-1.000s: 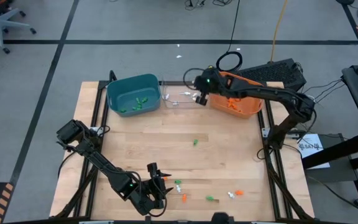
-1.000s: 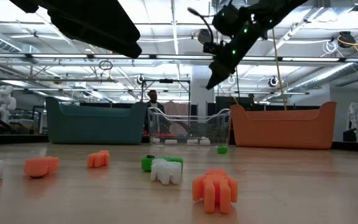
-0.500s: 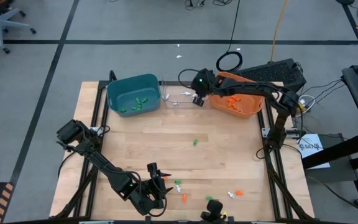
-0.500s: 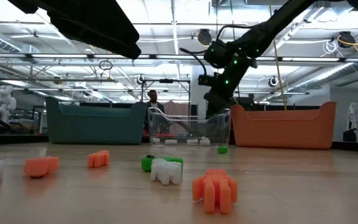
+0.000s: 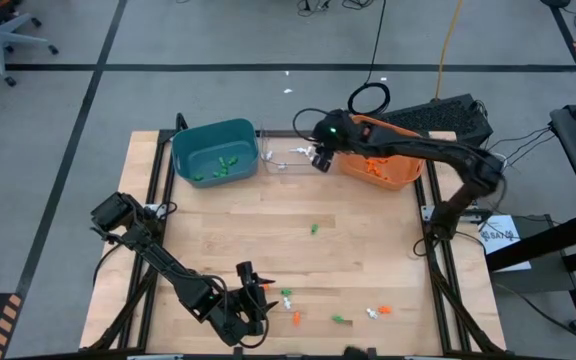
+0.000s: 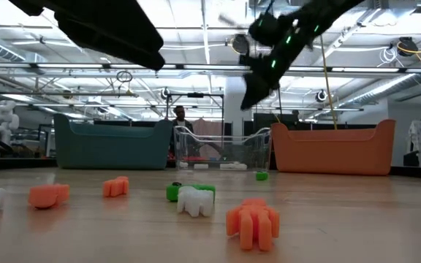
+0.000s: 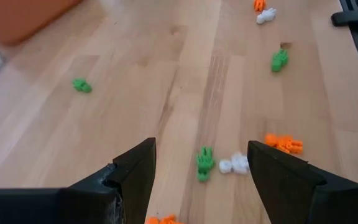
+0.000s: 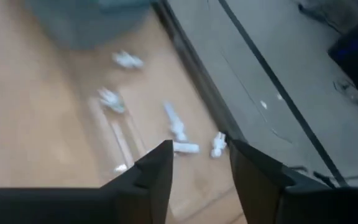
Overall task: Sort Halloween decoration
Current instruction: Put the green skeleton toy into the blue bin
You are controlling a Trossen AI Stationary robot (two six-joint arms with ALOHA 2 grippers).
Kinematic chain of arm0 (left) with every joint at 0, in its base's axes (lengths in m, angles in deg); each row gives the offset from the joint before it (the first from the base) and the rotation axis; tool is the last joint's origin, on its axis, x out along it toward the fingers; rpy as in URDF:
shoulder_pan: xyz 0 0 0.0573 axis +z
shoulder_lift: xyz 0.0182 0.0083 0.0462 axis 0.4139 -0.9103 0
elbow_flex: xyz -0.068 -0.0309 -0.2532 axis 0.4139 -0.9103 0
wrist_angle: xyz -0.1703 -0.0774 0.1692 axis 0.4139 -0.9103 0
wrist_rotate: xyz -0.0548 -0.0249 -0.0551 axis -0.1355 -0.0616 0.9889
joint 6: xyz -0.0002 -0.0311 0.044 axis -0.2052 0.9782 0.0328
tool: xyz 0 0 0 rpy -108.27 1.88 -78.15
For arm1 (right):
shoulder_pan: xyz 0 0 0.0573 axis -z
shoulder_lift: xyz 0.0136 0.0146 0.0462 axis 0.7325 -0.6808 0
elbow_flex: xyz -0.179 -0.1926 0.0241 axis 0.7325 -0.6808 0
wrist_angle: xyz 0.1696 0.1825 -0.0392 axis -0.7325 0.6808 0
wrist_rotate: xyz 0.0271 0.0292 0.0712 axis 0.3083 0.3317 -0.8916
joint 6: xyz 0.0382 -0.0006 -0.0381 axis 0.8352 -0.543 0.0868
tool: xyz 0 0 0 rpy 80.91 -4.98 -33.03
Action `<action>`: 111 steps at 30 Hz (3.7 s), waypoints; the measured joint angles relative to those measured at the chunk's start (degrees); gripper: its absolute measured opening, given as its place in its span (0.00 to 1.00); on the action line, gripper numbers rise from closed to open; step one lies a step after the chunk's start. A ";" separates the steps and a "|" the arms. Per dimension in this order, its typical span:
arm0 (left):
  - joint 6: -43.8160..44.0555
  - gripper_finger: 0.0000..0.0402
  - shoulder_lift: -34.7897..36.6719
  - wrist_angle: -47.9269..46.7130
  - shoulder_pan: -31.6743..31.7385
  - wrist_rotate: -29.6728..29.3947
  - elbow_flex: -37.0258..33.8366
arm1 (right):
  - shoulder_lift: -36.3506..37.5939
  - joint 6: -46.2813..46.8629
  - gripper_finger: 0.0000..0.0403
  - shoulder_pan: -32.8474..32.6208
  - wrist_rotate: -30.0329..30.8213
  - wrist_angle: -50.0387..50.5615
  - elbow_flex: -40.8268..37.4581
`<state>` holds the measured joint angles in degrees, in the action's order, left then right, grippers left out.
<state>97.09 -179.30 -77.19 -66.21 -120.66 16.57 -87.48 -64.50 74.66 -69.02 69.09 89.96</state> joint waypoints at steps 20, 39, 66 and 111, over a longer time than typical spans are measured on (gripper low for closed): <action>27.40 0.62 0.28 -33.96 -10.52 24.09 9.34 | 23.09 12.91 0.36 -48.62 -7.76 -13.82 -28.86; -22.97 0.62 0.26 -38.75 -13.26 29.81 9.46 | 15.63 17.34 0.36 -57.30 0.83 -21.16 -31.80; -48.10 0.46 -8.37 -38.77 -8.88 35.93 9.42 | 13.08 15.81 0.36 -57.30 0.55 -24.49 -31.78; -18.61 0.04 -4.74 -50.86 -6.70 6.07 19.11 | 13.12 13.30 0.36 -57.25 3.76 -29.60 -31.74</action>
<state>78.48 -184.05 -128.05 -72.91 -114.59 35.68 -74.36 -51.19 17.40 -65.26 39.49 58.23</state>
